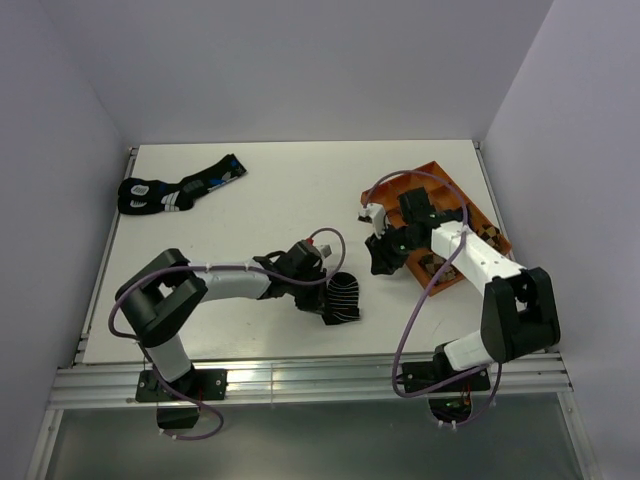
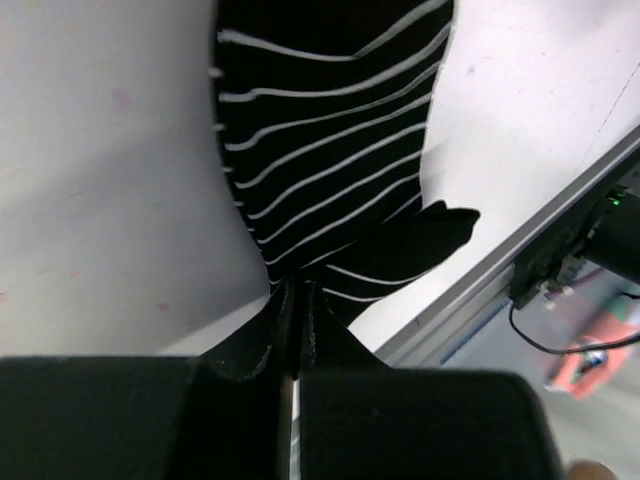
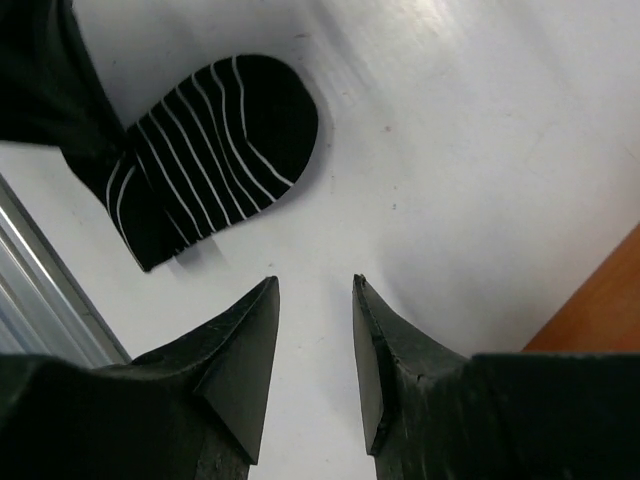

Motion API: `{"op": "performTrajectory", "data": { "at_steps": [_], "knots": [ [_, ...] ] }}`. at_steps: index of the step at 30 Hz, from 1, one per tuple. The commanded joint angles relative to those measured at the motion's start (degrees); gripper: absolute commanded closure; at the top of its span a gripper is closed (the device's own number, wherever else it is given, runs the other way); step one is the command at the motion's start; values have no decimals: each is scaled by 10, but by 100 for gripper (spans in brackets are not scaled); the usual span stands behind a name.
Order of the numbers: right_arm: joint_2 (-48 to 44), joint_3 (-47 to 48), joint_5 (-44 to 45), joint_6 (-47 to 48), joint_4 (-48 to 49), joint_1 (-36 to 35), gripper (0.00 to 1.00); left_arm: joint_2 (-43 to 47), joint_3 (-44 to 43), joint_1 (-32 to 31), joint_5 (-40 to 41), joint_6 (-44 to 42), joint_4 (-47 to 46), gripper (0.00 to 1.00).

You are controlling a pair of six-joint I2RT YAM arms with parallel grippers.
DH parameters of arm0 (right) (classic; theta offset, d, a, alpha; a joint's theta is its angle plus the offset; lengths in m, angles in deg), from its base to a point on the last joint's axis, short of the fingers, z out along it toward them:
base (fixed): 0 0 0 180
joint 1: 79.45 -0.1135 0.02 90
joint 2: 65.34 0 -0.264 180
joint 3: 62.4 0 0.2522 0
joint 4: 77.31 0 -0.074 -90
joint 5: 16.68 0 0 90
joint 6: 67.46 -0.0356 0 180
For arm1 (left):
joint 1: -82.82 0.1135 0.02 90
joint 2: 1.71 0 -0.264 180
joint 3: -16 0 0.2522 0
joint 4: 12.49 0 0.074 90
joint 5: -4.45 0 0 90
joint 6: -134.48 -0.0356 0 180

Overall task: Roll the socks
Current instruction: Roll the sock at the center of the board.

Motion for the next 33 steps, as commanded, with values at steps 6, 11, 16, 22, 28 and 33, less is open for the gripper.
{"op": "performTrajectory", "data": {
  "at_steps": [6,11,16,22,28,33],
  "knots": [
    [-74,-59,-92,170,8,-2,58,-44,-56,66,-110,-32,160,100],
    [-148,-117,-92,219,16,-51,58,-78,-106,73,-128,-51,208,100],
    [-198,-176,-31,206,63,-152,57,-107,-145,79,-140,-53,224,100],
    [-175,-193,8,180,108,-235,58,-128,-164,79,-153,-55,229,100],
    [-161,-209,43,148,168,-294,57,-130,-164,79,-158,-57,229,100],
    [-147,-218,92,133,209,-338,57,-127,-156,83,-160,-58,224,100]
  ]
}}
